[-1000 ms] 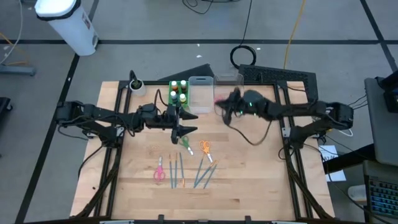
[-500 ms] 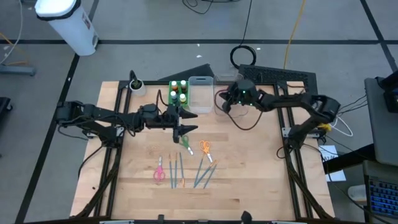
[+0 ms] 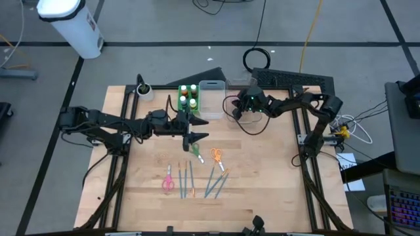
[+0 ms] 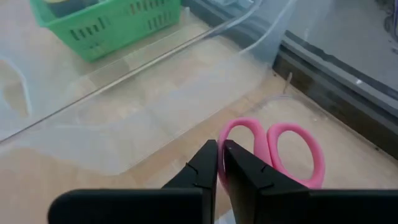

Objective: Pick & Place Paint Supplies
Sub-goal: Put the top right pink scissors into the transparent bin, then put the green scissors into the transparent bin

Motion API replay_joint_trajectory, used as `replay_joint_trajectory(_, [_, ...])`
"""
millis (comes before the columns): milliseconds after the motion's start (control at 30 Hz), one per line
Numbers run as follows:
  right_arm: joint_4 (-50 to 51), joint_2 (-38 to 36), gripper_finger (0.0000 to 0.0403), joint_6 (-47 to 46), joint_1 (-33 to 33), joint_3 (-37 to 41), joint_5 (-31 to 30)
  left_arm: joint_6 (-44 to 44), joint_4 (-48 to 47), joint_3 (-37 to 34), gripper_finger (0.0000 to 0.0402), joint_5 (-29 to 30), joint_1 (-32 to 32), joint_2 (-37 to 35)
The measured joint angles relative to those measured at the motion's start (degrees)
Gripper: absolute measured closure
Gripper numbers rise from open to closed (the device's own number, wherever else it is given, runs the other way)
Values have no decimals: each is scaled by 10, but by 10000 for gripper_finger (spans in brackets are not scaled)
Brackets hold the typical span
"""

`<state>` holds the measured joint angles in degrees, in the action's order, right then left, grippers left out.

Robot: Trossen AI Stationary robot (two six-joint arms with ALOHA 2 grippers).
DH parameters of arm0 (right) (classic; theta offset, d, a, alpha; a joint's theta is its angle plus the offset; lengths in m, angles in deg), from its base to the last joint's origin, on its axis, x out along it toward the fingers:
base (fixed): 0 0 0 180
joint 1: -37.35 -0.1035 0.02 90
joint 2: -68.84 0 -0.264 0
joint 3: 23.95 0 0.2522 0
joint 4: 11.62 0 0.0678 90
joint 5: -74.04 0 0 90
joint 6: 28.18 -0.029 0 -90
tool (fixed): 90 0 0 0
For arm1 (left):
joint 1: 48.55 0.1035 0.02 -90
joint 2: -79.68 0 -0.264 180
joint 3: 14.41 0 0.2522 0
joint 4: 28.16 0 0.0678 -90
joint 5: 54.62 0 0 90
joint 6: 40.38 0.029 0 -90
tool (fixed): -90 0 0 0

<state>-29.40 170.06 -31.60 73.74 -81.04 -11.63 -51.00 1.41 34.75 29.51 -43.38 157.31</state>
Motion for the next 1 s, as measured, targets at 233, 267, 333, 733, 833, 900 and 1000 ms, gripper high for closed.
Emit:
replay_joint_trajectory(233, [0,0,353,-6,3,0,0,1,0,0,131,0,0,0])
replay_joint_trajectory(267, [1,-1,345,-5,3,0,0,0,0,0,131,0,0,0])
replay_joint_trajectory(333, [-2,-4,326,-4,3,0,0,-1,0,0,131,0,0,0])
replay_joint_trajectory(733, [82,-179,238,63,-44,0,2,101,-175,0,131,-31,-41,-60])
replay_joint_trajectory(833, [109,-242,234,72,-82,0,2,176,-313,0,131,-2,-69,-77])
replay_joint_trajectory(900, [123,-277,236,73,-109,0,2,200,-388,0,131,41,-85,-77])
replay_joint_trajectory(1000, [133,-309,241,76,-147,0,1,192,-463,0,131,96,-101,-67])
